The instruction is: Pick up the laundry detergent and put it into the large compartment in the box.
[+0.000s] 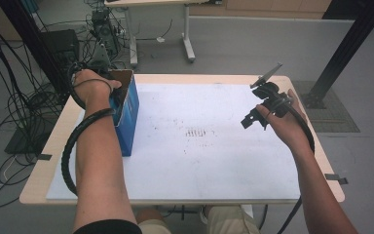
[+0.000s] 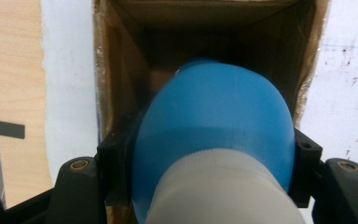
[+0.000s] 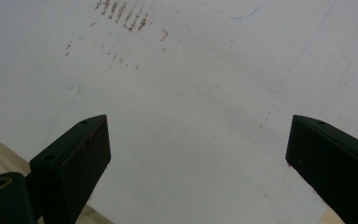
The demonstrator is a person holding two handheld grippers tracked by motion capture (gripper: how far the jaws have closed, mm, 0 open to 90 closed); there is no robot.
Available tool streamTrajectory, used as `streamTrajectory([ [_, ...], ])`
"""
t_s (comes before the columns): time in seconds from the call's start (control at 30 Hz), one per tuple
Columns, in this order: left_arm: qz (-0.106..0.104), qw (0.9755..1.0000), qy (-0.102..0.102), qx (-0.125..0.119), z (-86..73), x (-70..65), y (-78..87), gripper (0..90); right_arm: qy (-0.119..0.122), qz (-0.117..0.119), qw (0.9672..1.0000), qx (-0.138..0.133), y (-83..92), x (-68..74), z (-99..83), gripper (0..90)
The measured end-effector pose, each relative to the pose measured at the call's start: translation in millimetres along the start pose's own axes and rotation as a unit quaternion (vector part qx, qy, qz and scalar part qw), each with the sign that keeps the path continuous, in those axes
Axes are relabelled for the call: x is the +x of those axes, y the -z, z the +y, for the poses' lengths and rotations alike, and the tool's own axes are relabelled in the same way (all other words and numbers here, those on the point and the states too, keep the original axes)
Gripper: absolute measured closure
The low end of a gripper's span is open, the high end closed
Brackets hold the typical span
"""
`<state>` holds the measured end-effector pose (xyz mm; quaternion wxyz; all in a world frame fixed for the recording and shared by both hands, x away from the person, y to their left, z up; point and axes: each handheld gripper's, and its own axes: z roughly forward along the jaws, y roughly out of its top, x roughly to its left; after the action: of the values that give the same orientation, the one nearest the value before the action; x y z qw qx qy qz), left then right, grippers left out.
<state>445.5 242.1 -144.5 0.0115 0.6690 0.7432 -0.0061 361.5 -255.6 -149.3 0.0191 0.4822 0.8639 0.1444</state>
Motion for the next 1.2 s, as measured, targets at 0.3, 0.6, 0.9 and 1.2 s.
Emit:
streamTrajectory([
  [0.3, 0.002, 1.0000, -0.006, 0.008, 1.4, 0.5, -14.4, 36.0, -0.003, -0.002, 1.0000, 0.003, -0.9, -1.1, -0.2, 6.7],
  [0.6, 0.004, 0.9998, -0.011, 0.015, 2.2, 0.0, -26.1, 36.0, -0.005, -0.001, 1.0000, 0.004, -1.6, -2.7, -0.7, 6.7],
  [0.9, 0.003, 0.9998, -0.015, 0.015, 2.3, -0.2, -27.0, 35.9, -0.006, -0.004, 1.0000, 0.001, 0.0, -1.7, -1.9, 6.7],
  [1.2, 0.005, 0.9997, -0.020, 0.011, 2.9, -3.1, -28.6, 35.8, -0.007, -0.002, 1.0000, 0.004, -2.9, -2.8, -1.3, 6.7],
])
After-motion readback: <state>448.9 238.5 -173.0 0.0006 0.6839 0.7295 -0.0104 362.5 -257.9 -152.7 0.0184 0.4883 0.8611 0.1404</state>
